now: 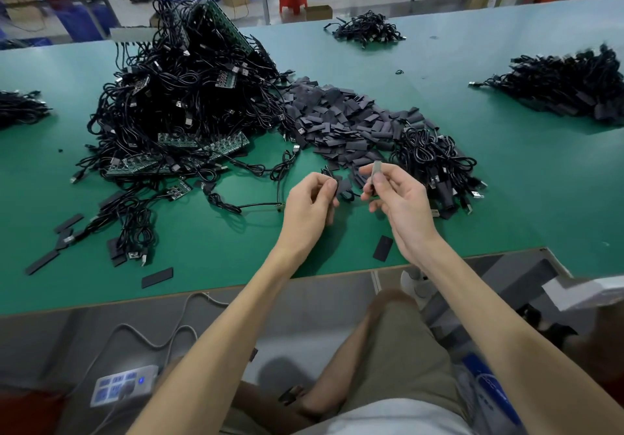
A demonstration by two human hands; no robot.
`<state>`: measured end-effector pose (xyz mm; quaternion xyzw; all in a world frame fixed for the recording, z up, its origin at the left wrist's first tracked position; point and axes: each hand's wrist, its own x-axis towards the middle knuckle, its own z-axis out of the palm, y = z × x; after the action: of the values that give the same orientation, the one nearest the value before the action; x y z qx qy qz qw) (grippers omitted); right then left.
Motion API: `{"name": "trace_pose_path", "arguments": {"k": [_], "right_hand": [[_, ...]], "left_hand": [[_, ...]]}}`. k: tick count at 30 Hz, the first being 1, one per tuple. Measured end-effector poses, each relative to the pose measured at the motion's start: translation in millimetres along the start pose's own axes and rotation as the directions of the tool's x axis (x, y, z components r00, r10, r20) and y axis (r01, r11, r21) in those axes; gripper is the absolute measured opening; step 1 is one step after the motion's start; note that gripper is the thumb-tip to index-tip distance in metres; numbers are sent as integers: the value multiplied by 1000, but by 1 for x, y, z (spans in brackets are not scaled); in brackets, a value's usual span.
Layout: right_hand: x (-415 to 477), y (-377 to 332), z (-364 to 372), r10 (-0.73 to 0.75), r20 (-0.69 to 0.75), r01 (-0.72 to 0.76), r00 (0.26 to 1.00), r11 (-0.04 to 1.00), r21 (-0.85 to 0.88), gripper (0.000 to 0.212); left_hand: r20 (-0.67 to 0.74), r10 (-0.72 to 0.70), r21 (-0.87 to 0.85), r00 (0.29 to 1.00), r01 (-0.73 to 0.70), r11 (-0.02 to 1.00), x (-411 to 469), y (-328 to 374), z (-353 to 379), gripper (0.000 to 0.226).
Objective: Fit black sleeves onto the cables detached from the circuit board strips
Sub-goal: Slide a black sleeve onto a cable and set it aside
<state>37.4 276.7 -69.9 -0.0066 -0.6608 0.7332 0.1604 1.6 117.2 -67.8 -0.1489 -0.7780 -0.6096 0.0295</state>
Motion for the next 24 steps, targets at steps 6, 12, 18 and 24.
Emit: {"name": "trace_pose_path", "arguments": {"k": [6, 12, 18, 24], "right_hand": [[-1, 1, 8, 18, 122, 1, 992, 987, -161, 17], [0, 3, 4, 42, 71, -35, 997, 995, -99, 8], [1, 6, 2, 49, 38, -45, 998, 993, -105, 10], [-1, 5, 1, 41, 49, -38, 998, 998, -59, 9]], "left_hand": [[50, -17, -124, 999, 23, 992, -2, 0, -2, 10], [92, 23, -32, 995, -21, 999, -3, 1, 0, 10], [168, 125, 182, 978, -155, 971, -7, 1, 5, 9], [178, 192, 330, 965, -242, 913, -8, 4, 4, 22]]}}
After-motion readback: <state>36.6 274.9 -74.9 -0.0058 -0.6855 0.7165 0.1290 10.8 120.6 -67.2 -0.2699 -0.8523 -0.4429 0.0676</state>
